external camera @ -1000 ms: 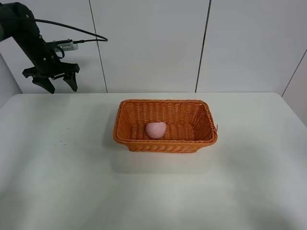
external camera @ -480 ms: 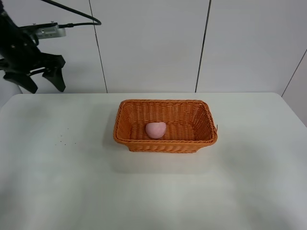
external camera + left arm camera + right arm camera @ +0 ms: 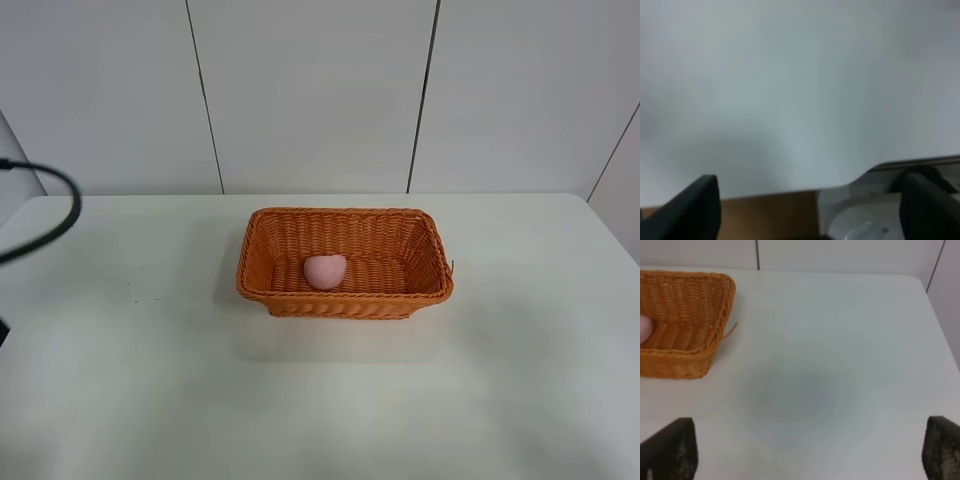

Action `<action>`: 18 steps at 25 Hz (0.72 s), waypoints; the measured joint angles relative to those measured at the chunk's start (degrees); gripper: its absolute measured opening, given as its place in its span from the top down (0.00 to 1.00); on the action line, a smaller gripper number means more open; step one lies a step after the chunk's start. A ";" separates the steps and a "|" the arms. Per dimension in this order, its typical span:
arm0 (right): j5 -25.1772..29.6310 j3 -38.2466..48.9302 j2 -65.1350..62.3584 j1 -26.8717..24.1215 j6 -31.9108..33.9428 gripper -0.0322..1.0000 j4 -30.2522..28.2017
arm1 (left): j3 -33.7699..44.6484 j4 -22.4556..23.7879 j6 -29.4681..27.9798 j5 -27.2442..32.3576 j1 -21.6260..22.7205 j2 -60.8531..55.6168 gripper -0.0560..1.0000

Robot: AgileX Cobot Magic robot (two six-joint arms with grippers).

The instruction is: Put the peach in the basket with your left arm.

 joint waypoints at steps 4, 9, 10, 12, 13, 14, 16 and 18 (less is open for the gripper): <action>0.00 0.00 0.00 0.00 0.00 0.30 0.00 | 8.76 0.62 0.00 -2.56 0.00 -15.68 0.23; 0.00 0.00 0.00 0.00 0.00 0.30 0.00 | 16.46 0.44 -0.07 -5.47 0.00 -31.79 0.23; 0.00 0.00 0.00 0.00 0.00 0.30 0.00 | 16.98 0.21 -0.07 -5.53 0.00 -34.57 0.23; 0.00 0.00 0.00 0.00 0.00 0.30 0.00 | 17.09 -0.27 -0.07 -5.61 0.00 -39.47 0.23; 0.00 0.00 0.00 0.00 0.00 0.30 0.00 | 17.09 -0.32 -0.07 -5.67 0.00 -41.31 0.23; 0.00 0.00 0.00 0.00 0.00 0.30 0.00 | 17.09 -0.39 -0.07 -5.67 0.00 -43.37 0.23; 0.00 0.00 0.00 0.00 0.00 0.30 0.00 | 17.09 -0.43 -0.07 -5.85 0.00 -46.67 0.23; 0.00 0.00 0.00 0.00 0.00 0.30 0.00 | 17.09 -0.45 -0.07 -5.97 0.00 -47.48 0.23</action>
